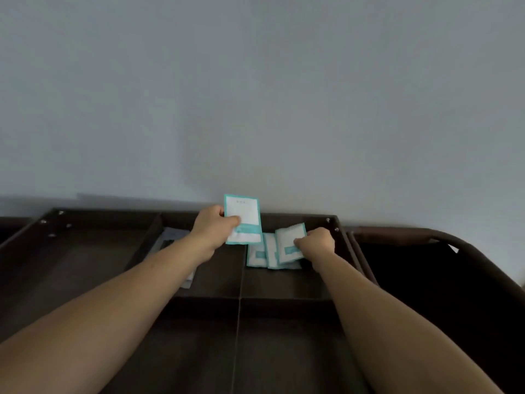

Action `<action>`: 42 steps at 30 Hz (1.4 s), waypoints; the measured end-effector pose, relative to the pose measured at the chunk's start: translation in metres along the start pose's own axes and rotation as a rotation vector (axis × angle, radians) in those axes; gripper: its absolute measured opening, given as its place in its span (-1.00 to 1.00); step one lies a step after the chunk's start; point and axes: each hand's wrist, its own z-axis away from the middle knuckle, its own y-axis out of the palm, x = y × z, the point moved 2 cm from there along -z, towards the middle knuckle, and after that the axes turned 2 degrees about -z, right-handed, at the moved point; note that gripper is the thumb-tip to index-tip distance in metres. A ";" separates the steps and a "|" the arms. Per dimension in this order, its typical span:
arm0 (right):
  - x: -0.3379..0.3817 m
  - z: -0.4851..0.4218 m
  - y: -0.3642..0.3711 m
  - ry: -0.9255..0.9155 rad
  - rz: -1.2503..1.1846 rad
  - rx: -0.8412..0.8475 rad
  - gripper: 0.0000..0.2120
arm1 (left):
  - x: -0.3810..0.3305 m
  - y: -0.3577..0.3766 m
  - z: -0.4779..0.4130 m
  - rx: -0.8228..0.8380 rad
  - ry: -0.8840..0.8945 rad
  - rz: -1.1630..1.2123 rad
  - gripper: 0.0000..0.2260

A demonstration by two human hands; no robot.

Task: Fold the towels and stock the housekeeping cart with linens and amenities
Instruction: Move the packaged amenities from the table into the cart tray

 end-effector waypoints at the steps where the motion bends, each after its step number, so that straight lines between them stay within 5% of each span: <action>1: -0.002 -0.004 0.002 0.000 0.052 0.022 -0.76 | 0.001 0.003 0.000 -0.009 -0.011 -0.003 -0.86; 9: 0.005 0.000 0.003 -0.078 0.378 0.008 -0.49 | -0.008 0.020 -0.002 -0.002 -0.011 -0.034 -0.92; 13: 0.036 0.002 -0.011 -0.255 0.070 0.016 -0.71 | -0.018 0.021 -0.004 0.040 0.024 -0.054 -0.90; 16: 0.052 0.009 -0.014 -0.128 -0.301 0.204 -0.58 | -0.022 0.031 -0.003 0.117 0.053 -0.061 -0.90; 26: 0.038 0.006 -0.031 -0.081 -0.388 0.232 -0.81 | -0.030 0.059 0.007 0.399 0.065 0.004 -0.95; 33: 0.022 -0.019 -0.029 -0.134 0.244 0.071 -0.68 | -0.034 0.023 0.007 0.181 0.047 0.003 -0.93; 42: 0.002 -0.015 -0.009 -0.120 0.402 0.078 -0.58 | -0.016 -0.021 0.031 0.037 0.007 -0.098 -0.84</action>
